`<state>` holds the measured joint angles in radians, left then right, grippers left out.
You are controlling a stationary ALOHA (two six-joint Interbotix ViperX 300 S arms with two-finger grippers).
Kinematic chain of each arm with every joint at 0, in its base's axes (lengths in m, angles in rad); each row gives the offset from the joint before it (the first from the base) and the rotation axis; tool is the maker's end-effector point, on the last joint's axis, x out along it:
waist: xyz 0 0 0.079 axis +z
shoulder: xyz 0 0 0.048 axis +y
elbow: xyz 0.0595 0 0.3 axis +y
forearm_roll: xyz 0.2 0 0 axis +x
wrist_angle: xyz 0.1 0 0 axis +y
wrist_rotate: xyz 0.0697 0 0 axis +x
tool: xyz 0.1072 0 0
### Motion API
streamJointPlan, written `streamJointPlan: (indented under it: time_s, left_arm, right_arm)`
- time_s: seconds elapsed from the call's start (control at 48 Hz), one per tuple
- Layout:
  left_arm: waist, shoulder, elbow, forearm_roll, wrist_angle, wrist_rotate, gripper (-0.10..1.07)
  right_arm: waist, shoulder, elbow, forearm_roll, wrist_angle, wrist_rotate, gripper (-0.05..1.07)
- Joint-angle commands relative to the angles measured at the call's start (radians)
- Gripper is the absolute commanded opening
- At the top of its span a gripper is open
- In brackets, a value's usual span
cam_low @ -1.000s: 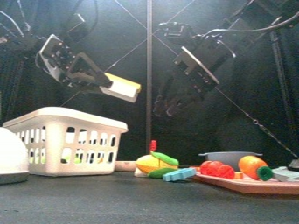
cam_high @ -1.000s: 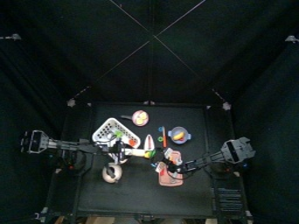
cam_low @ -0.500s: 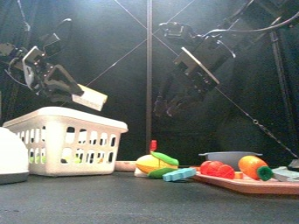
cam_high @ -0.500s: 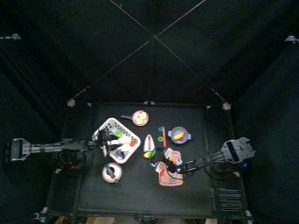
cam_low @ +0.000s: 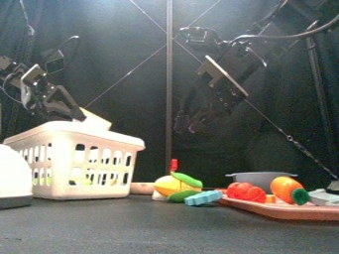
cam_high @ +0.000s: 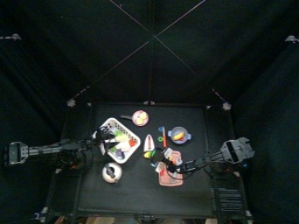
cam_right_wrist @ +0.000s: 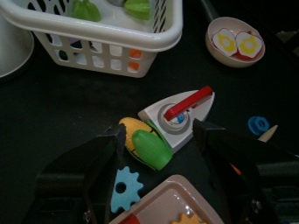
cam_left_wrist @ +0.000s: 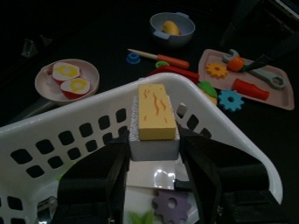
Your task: Place egg sushi in basket
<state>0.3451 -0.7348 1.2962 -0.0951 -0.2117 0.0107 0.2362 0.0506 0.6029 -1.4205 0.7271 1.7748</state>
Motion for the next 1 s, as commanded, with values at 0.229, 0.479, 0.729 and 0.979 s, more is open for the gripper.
streamJointPlan:
  time_s: [0.229, 0.479, 0.729, 0.979]
  left_arm:
    - [0.008, -0.002, -0.014, -0.023, -0.005, -0.002, 0.87]
    - [0.008, -0.002, -0.015, -0.023, -0.011, -0.002, 0.89]
    - [0.006, -0.002, -0.015, -0.023, -0.011, -0.003, 0.89]
    - [0.006, -0.002, -0.015, -0.023, -0.011, -0.003, 0.89]
  right_arm:
    - [-0.002, -0.011, -0.023, -0.006, 0.000, 0.002, 0.93]
    - [-0.002, -0.011, -0.023, -0.005, 0.000, 0.002, 0.93]
    - [-0.005, -0.009, -0.023, -0.005, 0.000, 0.002, 0.93]
    - [-0.005, -0.009, -0.023, -0.002, 0.000, 0.002, 0.93]
